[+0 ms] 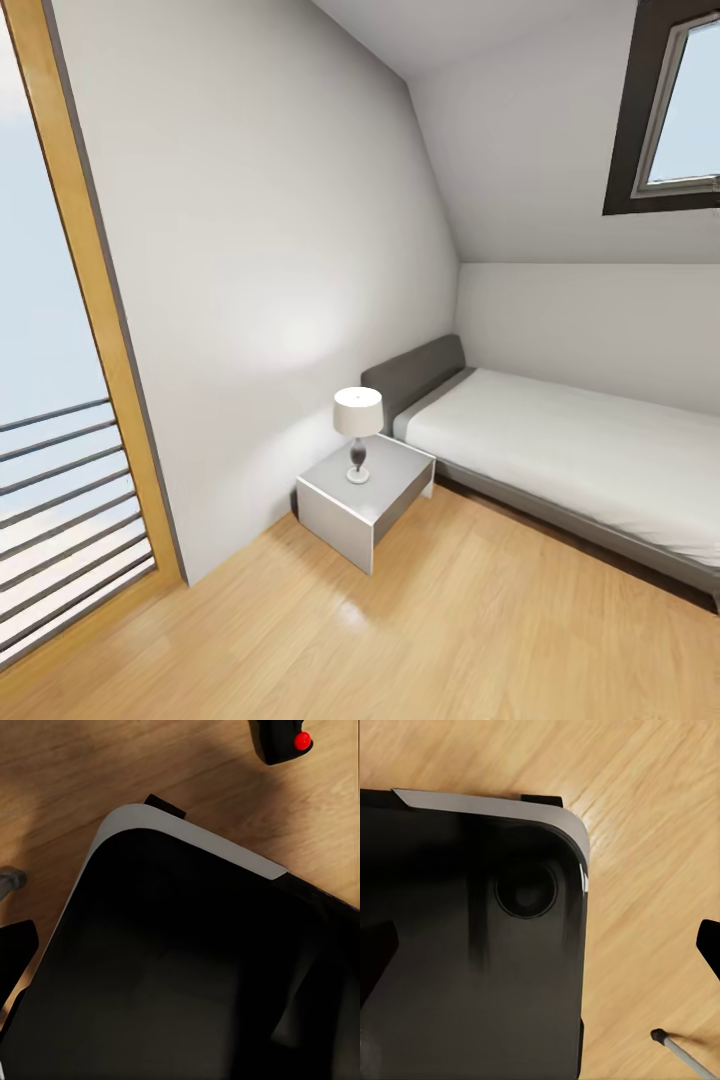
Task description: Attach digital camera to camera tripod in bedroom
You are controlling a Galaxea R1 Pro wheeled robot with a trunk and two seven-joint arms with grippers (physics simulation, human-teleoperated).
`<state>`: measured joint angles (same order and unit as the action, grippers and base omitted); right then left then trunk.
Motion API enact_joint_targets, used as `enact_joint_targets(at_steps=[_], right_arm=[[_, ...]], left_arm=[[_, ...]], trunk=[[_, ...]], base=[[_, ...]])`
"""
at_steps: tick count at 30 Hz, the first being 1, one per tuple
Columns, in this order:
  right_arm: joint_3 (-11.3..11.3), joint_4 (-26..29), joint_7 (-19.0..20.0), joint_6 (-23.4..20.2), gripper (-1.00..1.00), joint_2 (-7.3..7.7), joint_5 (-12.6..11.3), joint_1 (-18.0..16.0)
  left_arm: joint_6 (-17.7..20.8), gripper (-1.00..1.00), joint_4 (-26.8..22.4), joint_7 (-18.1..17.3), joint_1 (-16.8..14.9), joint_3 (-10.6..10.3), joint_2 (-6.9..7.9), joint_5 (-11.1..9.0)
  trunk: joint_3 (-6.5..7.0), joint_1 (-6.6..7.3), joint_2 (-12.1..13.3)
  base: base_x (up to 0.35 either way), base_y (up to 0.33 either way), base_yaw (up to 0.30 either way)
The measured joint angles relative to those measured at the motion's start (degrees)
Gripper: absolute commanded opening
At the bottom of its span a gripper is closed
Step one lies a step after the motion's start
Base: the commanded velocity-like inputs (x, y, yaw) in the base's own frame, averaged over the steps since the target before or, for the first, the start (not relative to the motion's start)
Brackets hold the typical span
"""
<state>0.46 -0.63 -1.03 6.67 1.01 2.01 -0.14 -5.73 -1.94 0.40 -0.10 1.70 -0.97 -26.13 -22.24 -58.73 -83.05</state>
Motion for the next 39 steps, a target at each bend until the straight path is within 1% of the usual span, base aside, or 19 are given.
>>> enact_joint_targets(at_steps=[29,39], right_arm=[[0.0,0.0,0.0,0.1,1.0,0.04,0.0,0.0],[0.0,0.0,0.0,0.0,1.0,0.1,0.0,0.0]], left_arm=[[0.0,1.0,0.0,0.0,0.0,0.0,0.01,0.0],[0.0,1.0,0.0,0.0,0.0,0.0,0.02,0.0]], trunk=[[0.0,0.0,0.0],[0.0,0.0,0.0]], base=[[0.0,0.0,-0.223],[0.0,0.0,-0.057]])
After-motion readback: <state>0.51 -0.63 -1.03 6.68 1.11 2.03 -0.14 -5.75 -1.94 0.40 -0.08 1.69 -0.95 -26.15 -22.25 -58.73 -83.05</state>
